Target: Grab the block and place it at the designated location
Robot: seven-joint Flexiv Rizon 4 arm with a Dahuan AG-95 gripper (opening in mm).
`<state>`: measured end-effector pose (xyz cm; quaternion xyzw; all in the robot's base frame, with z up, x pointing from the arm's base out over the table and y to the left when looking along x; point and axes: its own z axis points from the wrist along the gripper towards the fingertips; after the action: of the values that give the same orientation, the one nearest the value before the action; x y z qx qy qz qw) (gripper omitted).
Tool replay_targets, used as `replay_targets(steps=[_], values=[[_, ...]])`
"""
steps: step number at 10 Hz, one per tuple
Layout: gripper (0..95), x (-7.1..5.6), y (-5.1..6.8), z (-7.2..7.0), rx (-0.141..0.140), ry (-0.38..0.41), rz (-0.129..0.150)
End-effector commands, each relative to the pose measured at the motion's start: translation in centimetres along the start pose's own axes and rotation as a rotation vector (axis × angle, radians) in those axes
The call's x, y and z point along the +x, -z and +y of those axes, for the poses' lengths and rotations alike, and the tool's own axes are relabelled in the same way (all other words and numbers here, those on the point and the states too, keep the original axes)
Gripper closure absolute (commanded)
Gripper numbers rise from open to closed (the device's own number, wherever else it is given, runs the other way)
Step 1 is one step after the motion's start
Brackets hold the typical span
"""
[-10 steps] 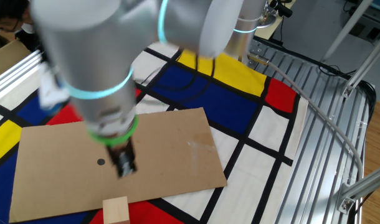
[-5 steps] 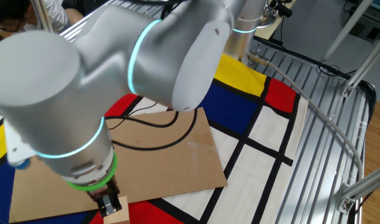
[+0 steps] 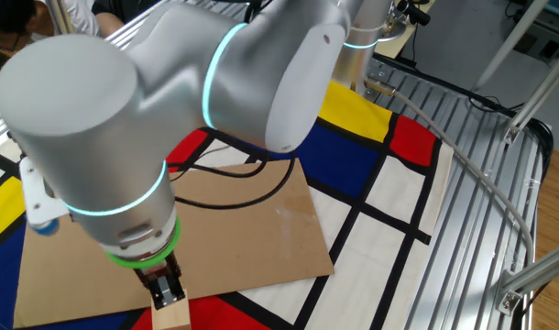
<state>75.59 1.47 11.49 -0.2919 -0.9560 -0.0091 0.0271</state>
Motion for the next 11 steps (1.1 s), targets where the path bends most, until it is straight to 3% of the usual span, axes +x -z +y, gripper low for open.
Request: replay_targets(steps=[1, 3, 4, 5, 6, 7, 8, 11], values=[[95.0, -0.41, -0.16, 0.50, 0.026, -0.001, 0.013], [95.0, -0.46, -0.32, 0.64, 0.051, -0.002, 0.014], [76.0, -0.48, -0.41, 0.72, 0.051, 0.002, 0.020], [76.0, -0.50, -0.52, 0.81, 0.059, 0.000, 0.026], [38.0, -0.53, -0.58, 0.86, 0.059, -0.014, 0.031], [38.0, -0.55, -0.68, 0.94, 0.057, -0.043, 0.041], [0.0, -0.57, -0.77, 1.02, 0.060, -0.051, 0.045], [0.0, -0.62, -0.90, 1.11, 0.065, -0.093, 0.046]])
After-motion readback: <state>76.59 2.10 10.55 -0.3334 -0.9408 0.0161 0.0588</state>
